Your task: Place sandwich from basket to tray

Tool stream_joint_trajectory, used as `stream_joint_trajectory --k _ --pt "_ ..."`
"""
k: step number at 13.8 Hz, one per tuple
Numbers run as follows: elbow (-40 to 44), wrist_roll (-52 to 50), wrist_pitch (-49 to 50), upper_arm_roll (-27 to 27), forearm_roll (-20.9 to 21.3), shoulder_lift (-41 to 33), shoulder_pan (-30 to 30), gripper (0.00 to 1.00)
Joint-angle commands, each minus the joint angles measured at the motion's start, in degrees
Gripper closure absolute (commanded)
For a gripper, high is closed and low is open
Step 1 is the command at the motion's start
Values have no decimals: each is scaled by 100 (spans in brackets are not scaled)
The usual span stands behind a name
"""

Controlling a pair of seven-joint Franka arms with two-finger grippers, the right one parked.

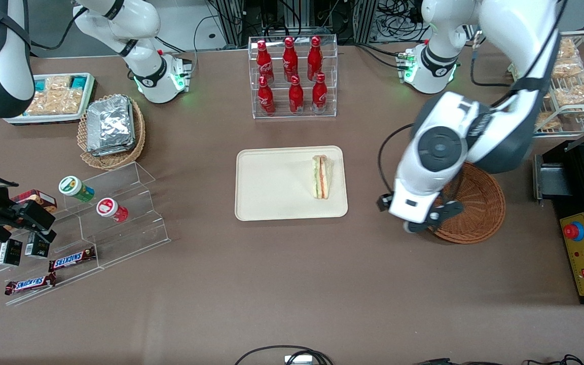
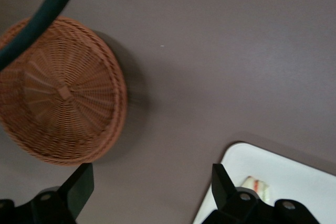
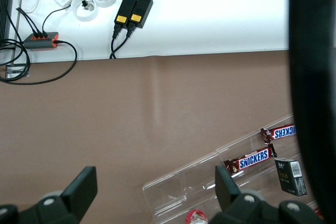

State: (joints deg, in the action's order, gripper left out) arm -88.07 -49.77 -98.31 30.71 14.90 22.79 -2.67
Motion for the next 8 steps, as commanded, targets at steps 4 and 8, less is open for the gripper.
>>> stream_joint_trajectory --k 4,8 --pt "0 2485 979 -1020 -1058 -1056 -296 1" --pt "0 3911 1638 -1733 -1191 -1645 -296 1"
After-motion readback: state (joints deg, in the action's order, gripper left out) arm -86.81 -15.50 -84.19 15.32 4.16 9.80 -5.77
